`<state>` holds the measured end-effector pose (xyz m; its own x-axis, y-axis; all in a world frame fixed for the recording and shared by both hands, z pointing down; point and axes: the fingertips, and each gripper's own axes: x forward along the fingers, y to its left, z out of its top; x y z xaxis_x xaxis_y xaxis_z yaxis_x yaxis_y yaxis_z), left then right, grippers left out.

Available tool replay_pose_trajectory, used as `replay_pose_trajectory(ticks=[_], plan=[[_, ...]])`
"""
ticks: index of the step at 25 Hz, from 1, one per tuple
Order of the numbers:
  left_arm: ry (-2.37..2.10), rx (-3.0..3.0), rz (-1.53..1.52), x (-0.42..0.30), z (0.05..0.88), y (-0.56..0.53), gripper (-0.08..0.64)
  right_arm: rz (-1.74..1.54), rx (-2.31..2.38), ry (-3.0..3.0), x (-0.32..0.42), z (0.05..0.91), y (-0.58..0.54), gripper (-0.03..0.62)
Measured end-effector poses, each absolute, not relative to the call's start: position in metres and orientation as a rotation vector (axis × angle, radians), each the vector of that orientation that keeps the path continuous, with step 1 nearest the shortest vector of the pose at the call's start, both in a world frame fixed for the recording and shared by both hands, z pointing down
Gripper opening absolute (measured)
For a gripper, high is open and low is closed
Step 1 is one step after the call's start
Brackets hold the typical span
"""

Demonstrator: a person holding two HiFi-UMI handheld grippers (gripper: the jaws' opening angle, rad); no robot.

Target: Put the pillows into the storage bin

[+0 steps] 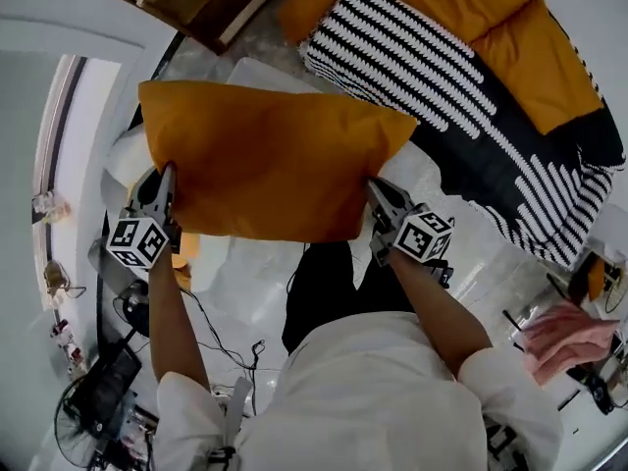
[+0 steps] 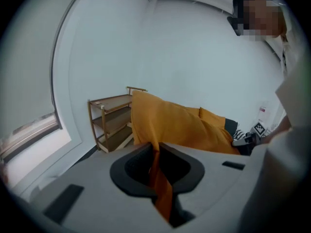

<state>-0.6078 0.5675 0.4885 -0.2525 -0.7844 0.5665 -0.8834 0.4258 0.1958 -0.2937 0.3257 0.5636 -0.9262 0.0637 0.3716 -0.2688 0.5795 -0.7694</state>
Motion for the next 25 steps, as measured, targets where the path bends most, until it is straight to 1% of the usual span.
replay_pose_trajectory(ticks=[5, 13, 17, 21, 22, 23, 24, 25], plan=[[-1.955, 1.458, 0.329, -0.642, 0.561, 0.542, 0.041, 1.394, 0.301, -2.355, -0.297, 0.641, 0.351, 0.032], [-1.768, 1.484, 0.407, -0.652, 0.681, 0.514, 0.04, 1.5, 0.511, -2.215, -0.282, 0.745, 0.373, 0.032], [-1.72, 1.459, 0.452, -0.653, 0.734, 0.505, 0.041, 1.48, 0.552, -2.154, -0.279, 0.796, 0.378, 0.032], [-1.693, 1.384, 0.529, -0.663, 0.782, 0.51, 0.048, 1.453, 0.542, -2.129, -0.285, 0.828, 0.379, 0.032], [-1.699, 1.351, 0.572, -0.668, 0.793, 0.514, 0.056, 1.442, 0.537, -2.115, -0.287, 0.837, 0.381, 0.032], [-1.709, 1.308, 0.625, -0.674, 0.804, 0.519, 0.093, 1.433, 0.535, -2.096, -0.289, 0.846, 0.382, 0.034], [-1.727, 1.26, 0.678, -0.681, 0.813, 0.524, 0.142, 1.427, 0.54, -2.074, -0.29, 0.856, 0.383, 0.037], [-1.756, 1.216, 0.716, -0.688, 0.819, 0.526, 0.211, 1.42, 0.547, -2.059, -0.291, 0.863, 0.382, 0.037]])
